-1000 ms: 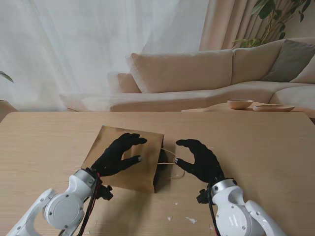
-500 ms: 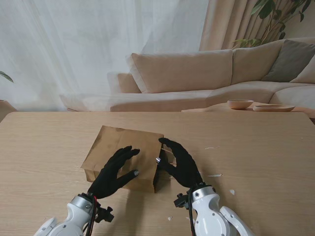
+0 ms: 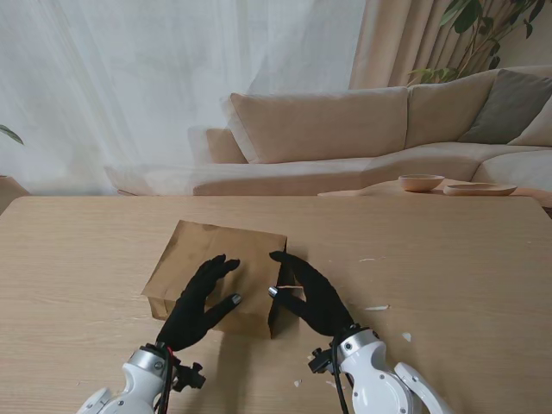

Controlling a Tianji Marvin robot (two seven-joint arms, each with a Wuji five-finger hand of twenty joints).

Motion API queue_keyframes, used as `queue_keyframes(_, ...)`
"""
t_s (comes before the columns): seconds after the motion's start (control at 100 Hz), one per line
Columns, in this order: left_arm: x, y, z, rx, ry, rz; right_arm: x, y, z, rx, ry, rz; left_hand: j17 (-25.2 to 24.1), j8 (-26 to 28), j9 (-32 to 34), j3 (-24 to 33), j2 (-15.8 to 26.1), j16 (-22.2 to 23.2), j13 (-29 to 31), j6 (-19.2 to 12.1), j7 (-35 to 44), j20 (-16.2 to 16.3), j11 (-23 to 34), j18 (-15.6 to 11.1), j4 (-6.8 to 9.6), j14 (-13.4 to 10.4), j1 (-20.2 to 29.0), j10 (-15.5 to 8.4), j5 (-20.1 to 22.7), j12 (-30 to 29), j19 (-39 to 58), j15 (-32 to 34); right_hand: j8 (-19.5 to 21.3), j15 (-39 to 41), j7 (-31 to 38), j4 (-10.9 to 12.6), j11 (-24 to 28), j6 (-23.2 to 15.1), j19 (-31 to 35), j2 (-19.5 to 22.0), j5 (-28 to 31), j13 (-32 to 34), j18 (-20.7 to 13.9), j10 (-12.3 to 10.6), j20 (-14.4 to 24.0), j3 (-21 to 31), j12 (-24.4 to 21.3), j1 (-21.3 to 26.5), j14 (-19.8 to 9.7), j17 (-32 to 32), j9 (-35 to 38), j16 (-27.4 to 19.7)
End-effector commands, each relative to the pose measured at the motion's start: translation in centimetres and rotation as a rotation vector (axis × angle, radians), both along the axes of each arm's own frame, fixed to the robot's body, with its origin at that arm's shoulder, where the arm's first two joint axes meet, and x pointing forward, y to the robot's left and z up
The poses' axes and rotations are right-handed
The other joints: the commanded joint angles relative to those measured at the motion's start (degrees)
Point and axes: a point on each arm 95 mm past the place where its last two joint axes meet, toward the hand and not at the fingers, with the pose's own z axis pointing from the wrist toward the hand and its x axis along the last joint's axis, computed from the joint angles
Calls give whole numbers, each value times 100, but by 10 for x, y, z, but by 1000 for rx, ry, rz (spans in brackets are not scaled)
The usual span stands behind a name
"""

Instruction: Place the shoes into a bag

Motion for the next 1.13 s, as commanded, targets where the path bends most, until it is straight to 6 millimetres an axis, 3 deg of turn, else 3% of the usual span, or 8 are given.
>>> queue_keyframes(0.0, 0, -1, 3, -10, -5, -4, -5, 3, -1, 11, 14, 17, 40, -21, -118, -155, 195, -92, -93, -197, 74, -128, -126, -158, -44, -224, 92, -238, -97, 61, -156, -87, 97, -106, -107, 308, -113, -304, -149, 249, -191, -211, -207, -225, 9, -164, -68, -151, -237, -128, -92, -34)
queue_keyframes(1.12, 1, -1, 8, -32, 12, -16, -5, 3, 2, 30, -2, 13, 43, -30, -97, -316, 219, -95, -92, -179, 89, -193, -69, -188, -23, -245, 294, -199, -115, 126, -161, -84, 290, -121, -246, 372, -68, -299, -109, 338, -159, -198, -171, -224, 71, -472, -32, 23, -271, -108, -85, 59)
